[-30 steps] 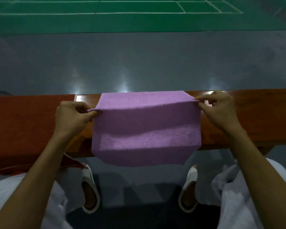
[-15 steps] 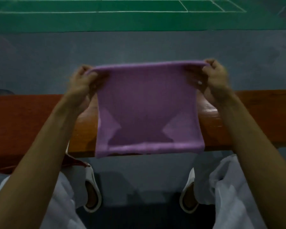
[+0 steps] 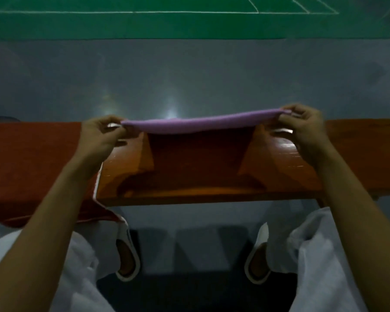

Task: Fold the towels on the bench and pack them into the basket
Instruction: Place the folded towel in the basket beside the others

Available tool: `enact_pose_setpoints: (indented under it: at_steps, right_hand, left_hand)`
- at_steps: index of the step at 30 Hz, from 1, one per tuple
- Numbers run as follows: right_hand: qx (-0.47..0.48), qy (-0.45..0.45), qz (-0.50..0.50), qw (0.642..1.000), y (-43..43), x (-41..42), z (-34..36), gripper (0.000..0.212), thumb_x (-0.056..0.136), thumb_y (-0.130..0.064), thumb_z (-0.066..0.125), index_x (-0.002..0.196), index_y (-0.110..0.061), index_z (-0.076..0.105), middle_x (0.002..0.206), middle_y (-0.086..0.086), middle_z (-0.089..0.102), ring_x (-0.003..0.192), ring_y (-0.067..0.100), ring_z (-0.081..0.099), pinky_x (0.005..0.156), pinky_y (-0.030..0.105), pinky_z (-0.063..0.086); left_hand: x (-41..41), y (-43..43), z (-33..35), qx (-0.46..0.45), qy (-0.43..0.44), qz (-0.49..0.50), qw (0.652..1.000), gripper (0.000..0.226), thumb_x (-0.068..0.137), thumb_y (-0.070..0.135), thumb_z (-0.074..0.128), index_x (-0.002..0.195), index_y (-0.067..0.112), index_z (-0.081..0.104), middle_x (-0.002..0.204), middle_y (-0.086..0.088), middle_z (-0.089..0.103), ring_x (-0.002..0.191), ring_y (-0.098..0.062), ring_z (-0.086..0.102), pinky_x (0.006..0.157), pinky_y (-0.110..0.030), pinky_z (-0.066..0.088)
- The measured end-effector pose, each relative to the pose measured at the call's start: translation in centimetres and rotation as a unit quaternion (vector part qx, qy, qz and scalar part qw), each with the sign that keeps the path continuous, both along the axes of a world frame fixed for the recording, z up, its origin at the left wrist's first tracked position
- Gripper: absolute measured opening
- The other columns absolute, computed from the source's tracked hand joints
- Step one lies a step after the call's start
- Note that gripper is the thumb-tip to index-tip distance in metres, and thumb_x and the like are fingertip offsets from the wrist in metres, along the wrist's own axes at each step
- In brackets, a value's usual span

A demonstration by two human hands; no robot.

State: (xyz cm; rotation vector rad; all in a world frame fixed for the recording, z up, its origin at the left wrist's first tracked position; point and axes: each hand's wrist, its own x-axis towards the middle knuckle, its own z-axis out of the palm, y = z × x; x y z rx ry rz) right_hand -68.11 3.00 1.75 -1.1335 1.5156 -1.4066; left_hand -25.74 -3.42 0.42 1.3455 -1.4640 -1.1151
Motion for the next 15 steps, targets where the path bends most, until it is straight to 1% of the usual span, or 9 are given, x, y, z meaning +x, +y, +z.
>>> enact_pose_setpoints:
  at_steps: [1, 2, 4, 5, 7, 9, 12, 13, 15]
  right_hand:
    - [0.039, 0.041, 0.009, 0.998, 0.4, 0.0, -0.6, 0.022, 0.095, 0.009, 0.056, 0.089, -0.010, 0.065, 0.067, 0.001, 0.074, 0.065, 0.017, 0.073, 0.064, 0.028, 0.061]
    - [0.077, 0.092, 0.029, 0.992, 0.8, -0.1, -1.0, 0.022, 0.094, 0.010, 0.057, 0.087, -0.008, 0.066, 0.064, 0.001, 0.073, 0.062, 0.016, 0.071, 0.061, 0.026, 0.060]
    - [0.155, 0.182, 0.092, 0.967, 1.4, -0.5, -1.4, 0.015, 0.093, 0.008, 0.059, 0.090, -0.003, 0.070, 0.067, 0.007, 0.074, 0.065, 0.022, 0.071, 0.061, 0.028, 0.060]
    - [0.194, 0.207, 0.125, 0.951, 1.6, -0.7, -1.5, 0.012, 0.093, 0.006, 0.060, 0.093, 0.000, 0.071, 0.071, 0.012, 0.075, 0.066, 0.024, 0.072, 0.062, 0.030, 0.060]
    - [0.266, 0.227, 0.179, 0.920, 1.8, -1.2, -1.6, 0.012, 0.094, 0.003, 0.061, 0.095, 0.002, 0.072, 0.077, 0.019, 0.075, 0.068, 0.025, 0.071, 0.065, 0.032, 0.058]
    - [0.331, 0.241, 0.234, 0.882, 1.9, -1.3, -1.7, 0.013, 0.094, 0.001, 0.061, 0.092, 0.000, 0.074, 0.079, 0.021, 0.075, 0.070, 0.027, 0.072, 0.064, 0.030, 0.058]
    - [0.408, 0.247, 0.302, 0.826, 2.1, -1.7, -1.9, 0.011, 0.094, 0.000, 0.063, 0.089, 0.000, 0.074, 0.084, 0.025, 0.074, 0.073, 0.030, 0.073, 0.063, 0.030, 0.058]
    - [0.425, 0.253, 0.323, 0.807, 2.1, -1.9, -1.9, 0.011, 0.094, -0.001, 0.065, 0.089, 0.001, 0.074, 0.086, 0.026, 0.074, 0.076, 0.034, 0.074, 0.066, 0.033, 0.059]
    - [0.455, 0.259, 0.373, 0.766, 2.3, -2.1, -1.8, 0.010, 0.093, -0.005, 0.068, 0.091, 0.001, 0.075, 0.092, 0.030, 0.073, 0.087, 0.044, 0.074, 0.079, 0.046, 0.061]
  left_hand:
    - [0.4, 0.2, -0.4, 0.017, -0.063, -0.012, 0.998, 0.009, 0.091, 0.004, 0.072, 0.098, 0.009, 0.074, 0.092, -0.013, 0.078, 0.091, -0.028, 0.077, 0.080, -0.041, 0.058]
    - [0.8, 0.4, -0.7, 0.037, -0.119, -0.028, 0.992, 0.009, 0.090, 0.001, 0.072, 0.097, 0.005, 0.074, 0.088, -0.014, 0.078, 0.088, -0.031, 0.077, 0.079, -0.041, 0.057]
    - [1.3, 0.8, -0.9, 0.091, -0.199, -0.073, 0.973, 0.010, 0.088, -0.004, 0.071, 0.094, 0.003, 0.075, 0.083, -0.013, 0.078, 0.085, -0.034, 0.076, 0.075, -0.039, 0.057]
    - [1.5, 0.9, -0.9, 0.126, -0.223, -0.102, 0.961, 0.011, 0.087, -0.005, 0.071, 0.094, 0.003, 0.075, 0.082, -0.013, 0.078, 0.083, -0.034, 0.076, 0.073, -0.038, 0.056]
    - [1.7, 1.2, -1.0, 0.197, -0.259, -0.169, 0.930, 0.012, 0.089, -0.006, 0.068, 0.097, 0.000, 0.074, 0.083, -0.015, 0.078, 0.076, -0.030, 0.076, 0.067, -0.033, 0.055]
    - [1.8, 1.3, -1.2, 0.256, -0.285, -0.235, 0.893, 0.013, 0.091, -0.007, 0.064, 0.096, -0.001, 0.074, 0.084, -0.019, 0.077, 0.069, -0.027, 0.074, 0.059, -0.027, 0.052]
    - [1.8, 1.5, -1.4, 0.312, -0.314, -0.312, 0.841, 0.012, 0.091, -0.008, 0.064, 0.093, -0.003, 0.074, 0.082, -0.023, 0.076, 0.061, -0.023, 0.068, 0.052, -0.023, 0.046]
    - [1.8, 1.6, -1.4, 0.322, -0.324, -0.334, 0.825, 0.011, 0.091, -0.008, 0.064, 0.093, -0.003, 0.074, 0.081, -0.023, 0.075, 0.060, -0.021, 0.069, 0.051, -0.022, 0.045]
    - [1.8, 1.6, -1.3, 0.332, -0.337, -0.383, 0.794, 0.009, 0.090, -0.005, 0.067, 0.093, 0.000, 0.074, 0.081, -0.021, 0.076, 0.063, -0.020, 0.071, 0.053, -0.022, 0.045]
